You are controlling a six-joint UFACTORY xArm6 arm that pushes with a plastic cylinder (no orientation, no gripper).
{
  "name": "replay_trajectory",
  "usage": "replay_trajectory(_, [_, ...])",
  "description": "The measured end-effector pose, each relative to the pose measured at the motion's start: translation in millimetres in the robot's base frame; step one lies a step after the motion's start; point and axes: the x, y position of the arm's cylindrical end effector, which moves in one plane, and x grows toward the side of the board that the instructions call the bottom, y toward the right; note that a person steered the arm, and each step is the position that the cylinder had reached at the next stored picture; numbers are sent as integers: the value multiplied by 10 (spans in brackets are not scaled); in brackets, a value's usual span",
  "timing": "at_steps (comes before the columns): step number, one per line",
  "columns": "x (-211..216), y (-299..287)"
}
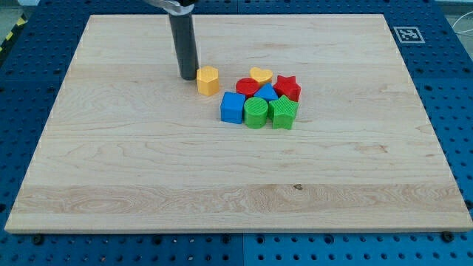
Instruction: Nudge the yellow heart
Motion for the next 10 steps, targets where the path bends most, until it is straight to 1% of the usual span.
replay_trajectory(1, [135,247])
replay_trajectory(2, [144,331])
replay_trajectory(4, [144,177])
replay_trajectory(6, [-182,148])
replay_trajectory(7, [-262,360])
replay_trajectory(9, [-230,1243])
replay_trajectory(10, [-86,1322])
